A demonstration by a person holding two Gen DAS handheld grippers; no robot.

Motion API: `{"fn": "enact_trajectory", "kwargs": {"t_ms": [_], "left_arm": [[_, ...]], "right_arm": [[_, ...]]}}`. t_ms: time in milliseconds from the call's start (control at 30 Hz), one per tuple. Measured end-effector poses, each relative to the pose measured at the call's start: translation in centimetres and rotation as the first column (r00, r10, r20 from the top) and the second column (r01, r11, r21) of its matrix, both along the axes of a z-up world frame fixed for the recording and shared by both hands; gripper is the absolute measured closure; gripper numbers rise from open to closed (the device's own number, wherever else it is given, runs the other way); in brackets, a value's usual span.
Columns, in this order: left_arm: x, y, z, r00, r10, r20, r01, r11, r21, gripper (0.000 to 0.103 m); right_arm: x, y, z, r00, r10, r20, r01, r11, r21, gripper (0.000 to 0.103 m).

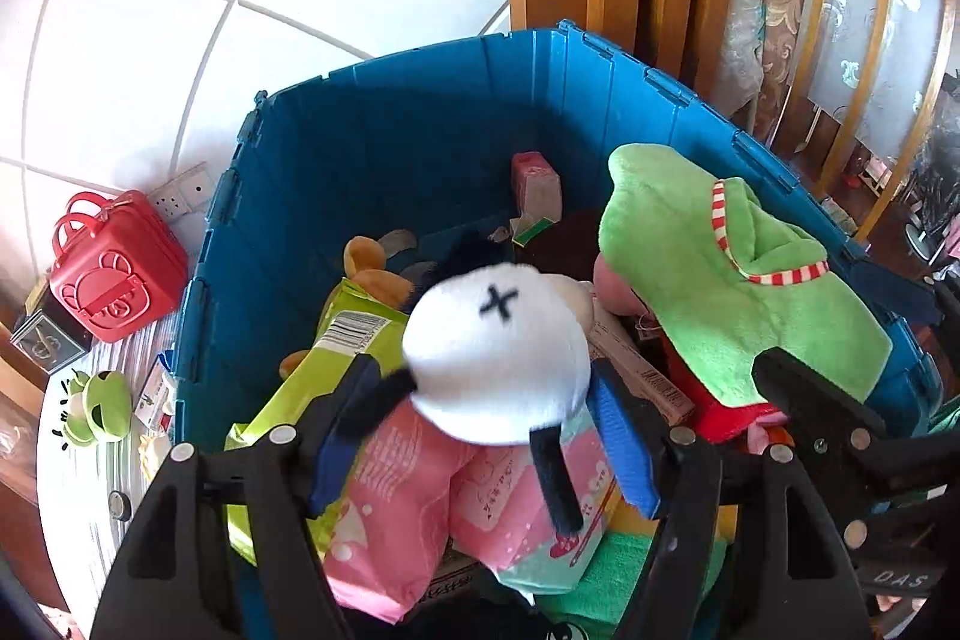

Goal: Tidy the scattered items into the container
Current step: 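Lower both plushes into the crate and open both tools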

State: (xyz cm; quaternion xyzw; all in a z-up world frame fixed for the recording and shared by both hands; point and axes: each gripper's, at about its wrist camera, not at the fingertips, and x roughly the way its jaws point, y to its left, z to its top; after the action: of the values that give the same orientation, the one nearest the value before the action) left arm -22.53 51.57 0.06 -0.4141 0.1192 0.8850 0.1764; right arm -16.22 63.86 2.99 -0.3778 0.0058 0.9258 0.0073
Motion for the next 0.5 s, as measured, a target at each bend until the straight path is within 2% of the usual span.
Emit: {"fn": "enact_trajectory", "kwargs": {"t_ms": [167,367,500], "left_arm": [[2.0,-0.2,0.8,0.999,-0.020,-0.030,0.020,1.000,0.014,0.033],[4.5,-1.0,1.4,0.998,-0.019,-0.059,0.022,0.999,0.042,0.033],[6.8,-1.9,1.9,0.993,-0.015,-0.117,0.023,0.997,0.072,0.033]], "right_arm": [[1.7,0.5,1.0,0.999,-0.012,-0.037,0.012,1.000,0.010,0.010],[3.7,0.6,1.3,0.998,-0.007,-0.065,0.009,1.000,0.029,0.005],[5.5,1.2,1.4,0.995,-0.010,-0.096,0.010,1.000,-0.004,0.001]]}}
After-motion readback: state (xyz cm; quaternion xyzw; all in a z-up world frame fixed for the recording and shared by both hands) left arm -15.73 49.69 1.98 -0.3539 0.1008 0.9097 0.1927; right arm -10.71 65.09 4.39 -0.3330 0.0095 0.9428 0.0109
